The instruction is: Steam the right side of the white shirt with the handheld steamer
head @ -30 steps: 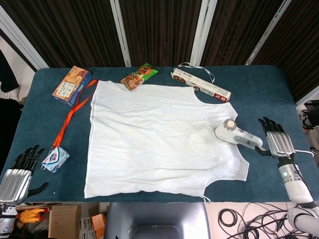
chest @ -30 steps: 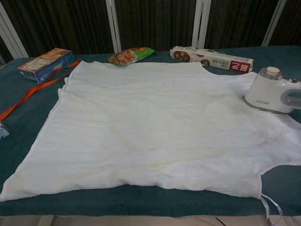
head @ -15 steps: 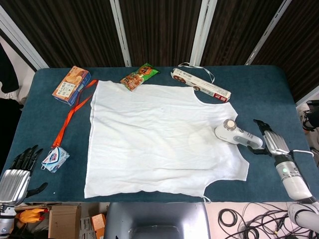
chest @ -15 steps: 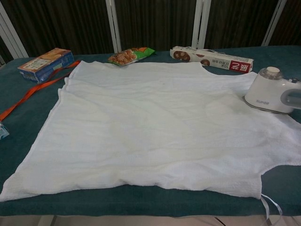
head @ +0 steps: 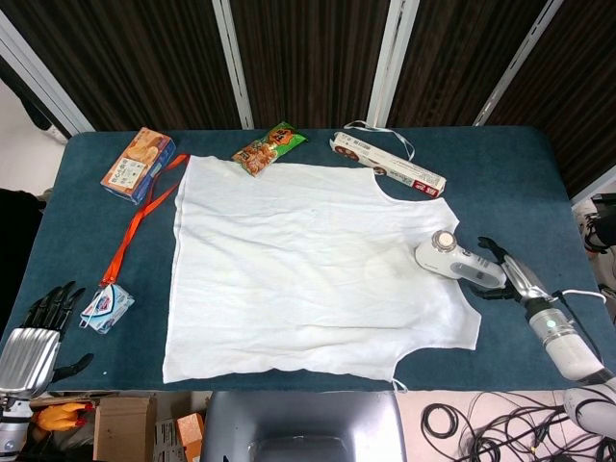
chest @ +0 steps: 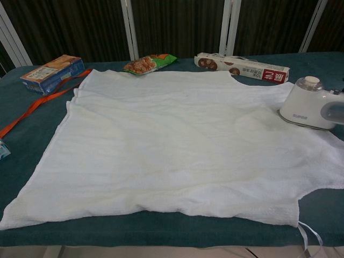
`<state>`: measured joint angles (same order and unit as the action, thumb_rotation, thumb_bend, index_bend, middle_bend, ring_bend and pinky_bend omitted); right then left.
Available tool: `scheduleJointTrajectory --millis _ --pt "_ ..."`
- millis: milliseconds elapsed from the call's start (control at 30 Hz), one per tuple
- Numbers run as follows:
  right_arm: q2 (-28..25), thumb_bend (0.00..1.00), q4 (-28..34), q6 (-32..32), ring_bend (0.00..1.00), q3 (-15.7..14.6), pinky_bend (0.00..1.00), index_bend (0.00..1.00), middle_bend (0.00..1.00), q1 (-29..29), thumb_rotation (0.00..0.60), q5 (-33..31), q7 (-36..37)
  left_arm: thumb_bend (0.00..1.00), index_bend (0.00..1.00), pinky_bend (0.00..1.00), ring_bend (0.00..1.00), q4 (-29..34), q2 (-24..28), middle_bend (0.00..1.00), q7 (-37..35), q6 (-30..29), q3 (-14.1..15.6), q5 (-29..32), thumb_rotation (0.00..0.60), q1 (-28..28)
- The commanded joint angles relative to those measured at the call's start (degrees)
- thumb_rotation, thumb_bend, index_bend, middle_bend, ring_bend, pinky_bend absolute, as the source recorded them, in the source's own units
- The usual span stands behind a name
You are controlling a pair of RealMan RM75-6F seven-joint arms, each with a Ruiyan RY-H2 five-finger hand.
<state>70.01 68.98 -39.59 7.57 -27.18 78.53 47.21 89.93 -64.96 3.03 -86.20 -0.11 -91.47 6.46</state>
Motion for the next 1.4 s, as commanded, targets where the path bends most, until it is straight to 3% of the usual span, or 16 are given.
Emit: scheduleJointTrajectory --millis 33,433,867,1400 --pt "0.16 0.21 -0.82 0.82 0.04 -0.78 0.25 0.08 0.1 -0.46 0.6 1.1 2.48 0.0 0.0 0.15 0.05 -0.02 0.02 0.03 -0.07 -0.11 0.01 -0.02 0.6 -0.07" --pt "-0.47 0.21 -1.46 2.16 0.09 -2.19 0.35 0.13 0.14 -1.74 0.6 3.63 11.59 0.0 0.0 0.15 0.05 0.02 -0.08 0.03 0.26 -0.07 0.03 -0.02 0.6 -0.1" --pt "0.85 0.21 -4.01 2.08 0.23 -3.36 0.57 0.23 0.24 -2.31 0.6 4.17 17.99 0.0 0.0 0.15 0.05 0.05 -0.03 0.03 0.15 -0.49 0.1 -0.26 0.6 -0.31" --pt "2.09 0.21 -5.88 3.69 0.36 -3.76 0.7 0.28 0.31 -2.49 0.6 2.5 22.52 0.0 0.0 0.15 0.05 0.09 -0.07 0.03 0.29 -0.3 0.03 -0.17 0.6 -0.24"
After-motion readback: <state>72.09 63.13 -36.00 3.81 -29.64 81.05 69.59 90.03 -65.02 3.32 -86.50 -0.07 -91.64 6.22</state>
